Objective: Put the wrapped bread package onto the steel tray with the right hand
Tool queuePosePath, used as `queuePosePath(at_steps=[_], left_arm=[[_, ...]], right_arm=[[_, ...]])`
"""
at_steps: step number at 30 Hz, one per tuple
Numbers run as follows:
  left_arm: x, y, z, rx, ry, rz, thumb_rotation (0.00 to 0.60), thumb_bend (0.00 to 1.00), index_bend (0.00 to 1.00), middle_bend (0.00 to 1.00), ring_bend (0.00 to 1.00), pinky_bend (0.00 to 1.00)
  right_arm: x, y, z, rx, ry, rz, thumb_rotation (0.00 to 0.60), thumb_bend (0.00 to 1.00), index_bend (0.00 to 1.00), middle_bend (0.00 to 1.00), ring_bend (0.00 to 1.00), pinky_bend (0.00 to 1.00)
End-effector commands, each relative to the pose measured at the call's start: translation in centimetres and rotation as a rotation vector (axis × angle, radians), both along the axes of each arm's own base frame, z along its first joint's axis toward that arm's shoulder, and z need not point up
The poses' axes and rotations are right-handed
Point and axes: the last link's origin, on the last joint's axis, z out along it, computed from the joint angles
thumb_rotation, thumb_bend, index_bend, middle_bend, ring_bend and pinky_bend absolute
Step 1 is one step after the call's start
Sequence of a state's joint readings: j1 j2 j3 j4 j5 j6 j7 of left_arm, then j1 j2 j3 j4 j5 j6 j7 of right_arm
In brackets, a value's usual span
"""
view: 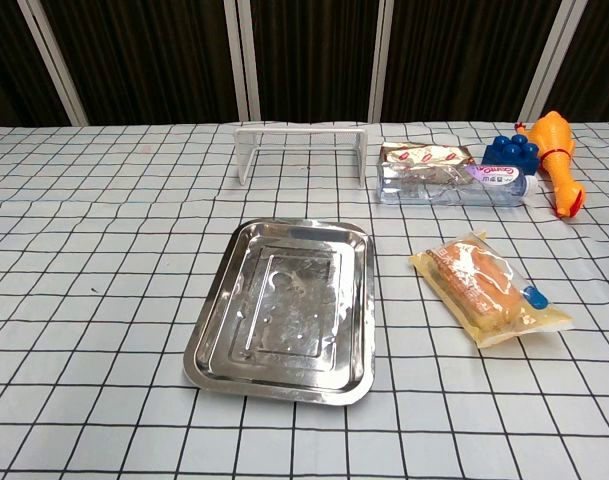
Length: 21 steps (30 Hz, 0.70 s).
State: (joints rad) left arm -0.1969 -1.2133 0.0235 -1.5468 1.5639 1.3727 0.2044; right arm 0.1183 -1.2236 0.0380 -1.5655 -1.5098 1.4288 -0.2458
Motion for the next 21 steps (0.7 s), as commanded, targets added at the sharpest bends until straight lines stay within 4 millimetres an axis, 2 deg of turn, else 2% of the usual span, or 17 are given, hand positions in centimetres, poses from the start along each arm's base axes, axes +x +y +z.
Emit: queuePosePath(at_steps=[1, 6, 11, 15, 21], left_arm=[[0.1, -0.2, 0.1, 0.001, -0.003, -0.004, 0.600, 0.05, 0.00, 0.00, 0.00, 0.00], [0.2, -0.3, -0.3, -0.003, 0.002, -0.008, 0.600, 0.05, 0.00, 0.00, 0.00, 0.00], [-0.1, 0.2, -0.7, -0.002, 0.018, 0.008, 0.600, 0.05, 0.00, 0.00, 0.00, 0.00], [-0.5, 1.2, -1.1, -0.008, 0.035, 0.041, 0.600, 0.05, 0.00, 0.00, 0.00, 0.00], [-1.0, 2.3, -1.7, -0.018, 0.055, 0.086, 0.600, 0.05, 0.00, 0.00, 0.00, 0.00]], right_arm=[[0.1, 0.2, -0.1, 0.005, 0.000, 0.004, 0.600, 0.31, 0.00, 0.00, 0.00, 0.00], [0.8, 0.7, -0.9, 0.091, -0.056, 0.057, 0.600, 0.31, 0.00, 0.00, 0.00, 0.00], [3.2, 0.1, -3.0, 0.247, -0.142, 0.180, 0.600, 0.31, 0.00, 0.00, 0.00, 0.00], [5.1, -1.9, -4.9, 0.287, -0.100, 0.235, 0.600, 0.31, 0.00, 0.00, 0.00, 0.00], [7.6, -5.1, -7.3, 0.315, -0.078, 0.229, 0.600, 0.31, 0.00, 0.00, 0.00, 0.00]])
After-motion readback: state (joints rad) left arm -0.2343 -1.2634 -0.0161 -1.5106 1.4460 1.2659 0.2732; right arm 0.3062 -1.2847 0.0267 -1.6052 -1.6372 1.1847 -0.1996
